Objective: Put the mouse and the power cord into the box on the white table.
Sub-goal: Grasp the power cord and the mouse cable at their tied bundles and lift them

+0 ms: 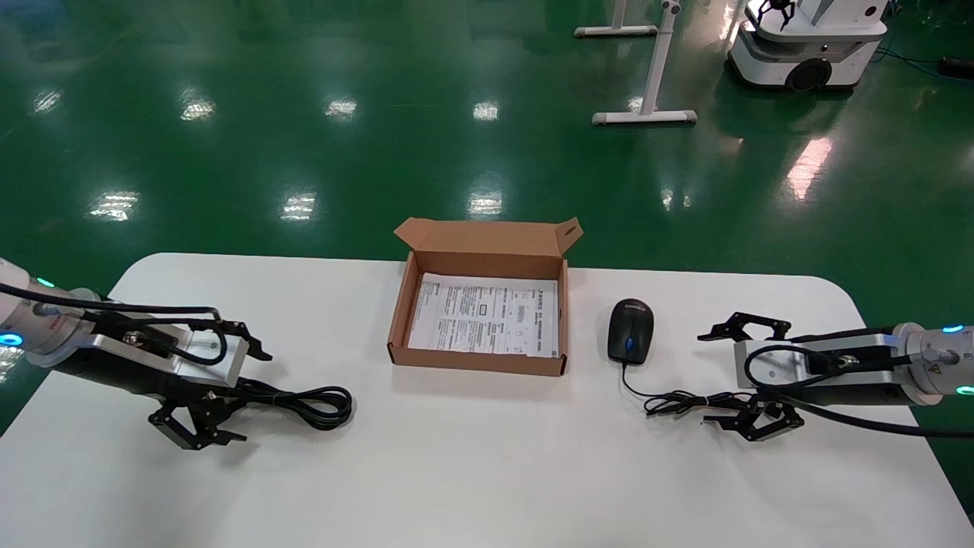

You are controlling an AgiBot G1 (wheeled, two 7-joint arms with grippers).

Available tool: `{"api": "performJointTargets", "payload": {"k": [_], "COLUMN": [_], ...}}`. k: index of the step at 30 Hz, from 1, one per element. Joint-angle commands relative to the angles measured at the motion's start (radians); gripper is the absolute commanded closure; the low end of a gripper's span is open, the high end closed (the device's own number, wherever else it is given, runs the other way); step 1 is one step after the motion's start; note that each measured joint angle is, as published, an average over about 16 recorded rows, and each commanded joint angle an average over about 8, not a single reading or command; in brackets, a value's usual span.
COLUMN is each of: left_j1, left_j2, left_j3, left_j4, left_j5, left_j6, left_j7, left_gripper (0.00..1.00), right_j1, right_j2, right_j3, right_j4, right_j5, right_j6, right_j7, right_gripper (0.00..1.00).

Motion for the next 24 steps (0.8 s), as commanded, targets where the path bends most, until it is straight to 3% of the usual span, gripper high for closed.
{"api": "performJointTargets", "payload": {"k": [1,8,9,24], "left_j1": [-0.004,-0.014,-0.015,-0.016], "left_j2": [0.011,0.034,0.036,0.035], "left_j3": [0.004,0.005,0.006,0.005], "left_j4": [0.037,0.105,0.110,0.107], "left_j5": [0.008,0.012,0.013,0.011], "left_j6": [-0.016,-0.036,-0.037,-0.037], "left_j7": [0.024,0.073,0.075,0.075], "left_gripper": [0.05,0.91,0.98,1.00], "right_j1": [0.005,0.008,0.008,0.006], "right_j2": [-0.009,-0.027,-0.028,-0.027], "right_j3": [0.001,-0.001,-0.001,0.000], "right_j4": [-0.025,-0.075,-0.079,-0.077], "right_j5": [0.001,-0.002,-0.001,0.000], "right_j6": [0.011,0.033,0.034,0.033], "right_j7": [-0.006,-0.003,-0.001,-0.002], "right_gripper": [0.08,0.96,1.00,1.00]}}
